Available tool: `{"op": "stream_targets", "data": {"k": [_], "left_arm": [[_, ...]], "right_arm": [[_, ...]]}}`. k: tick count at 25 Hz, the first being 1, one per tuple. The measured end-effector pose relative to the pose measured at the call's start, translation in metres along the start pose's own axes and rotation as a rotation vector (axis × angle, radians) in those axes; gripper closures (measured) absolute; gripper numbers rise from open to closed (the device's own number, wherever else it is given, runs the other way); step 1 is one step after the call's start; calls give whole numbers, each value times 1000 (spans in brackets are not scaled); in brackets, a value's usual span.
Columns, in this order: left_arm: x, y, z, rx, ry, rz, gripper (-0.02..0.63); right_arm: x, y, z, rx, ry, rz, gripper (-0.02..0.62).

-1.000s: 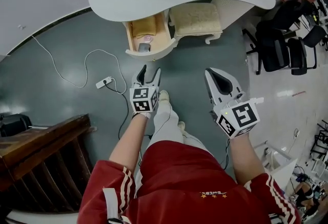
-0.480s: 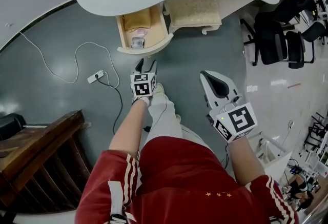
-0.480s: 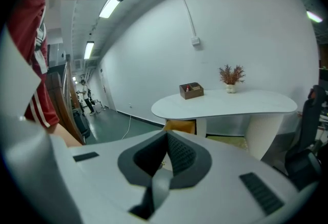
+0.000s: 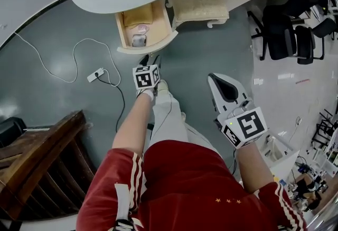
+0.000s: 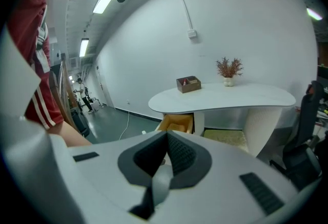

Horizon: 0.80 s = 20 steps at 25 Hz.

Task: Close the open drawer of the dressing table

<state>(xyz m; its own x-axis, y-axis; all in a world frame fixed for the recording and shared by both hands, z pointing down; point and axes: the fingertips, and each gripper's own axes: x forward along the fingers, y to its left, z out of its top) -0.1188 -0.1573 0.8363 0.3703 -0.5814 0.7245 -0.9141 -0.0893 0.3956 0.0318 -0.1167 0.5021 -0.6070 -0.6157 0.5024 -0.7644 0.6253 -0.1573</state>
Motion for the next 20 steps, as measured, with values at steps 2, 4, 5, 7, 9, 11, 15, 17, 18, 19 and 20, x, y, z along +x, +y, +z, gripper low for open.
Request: {"op": "stream_targets", "data": {"k": [2,4,5,7,9,11,15,17,18,19,20], "left_arm": [[2,6,1,-1,12,12,451],[3,9,2,5,29,22,502],[3,9,2,10,37,23,506],[2,8,1,21,52,22,509],[2,7,1,30,64,22,511],[2,7,1,34,71,21,509],[0,8,0,28,73,25,505],[-1,9,-1,30,68,21,505],[-1,10,-2,31,66,19,505],[-1,10,-2,30,66,16,505],[-1,10,-2,26,67,14,505]], "right_arm": [[3,-2,1,7,3,-8,589],[5,-6,4,21,-1,-26,589],[4,-9,5,29,-3,-36,589],[3,-13,9,38,-6,-52,589],[2,-16,13,35,-6,-65,589],[3,-17,17,37,-9,-77,589],[7,-12,26,55,-31,-91,589],[11,-8,30,62,-43,-91,589],[13,-7,31,69,-48,-92,589],[15,-6,30,75,-49,-93,589],[16,-6,29,77,-47,-95,589]]}}
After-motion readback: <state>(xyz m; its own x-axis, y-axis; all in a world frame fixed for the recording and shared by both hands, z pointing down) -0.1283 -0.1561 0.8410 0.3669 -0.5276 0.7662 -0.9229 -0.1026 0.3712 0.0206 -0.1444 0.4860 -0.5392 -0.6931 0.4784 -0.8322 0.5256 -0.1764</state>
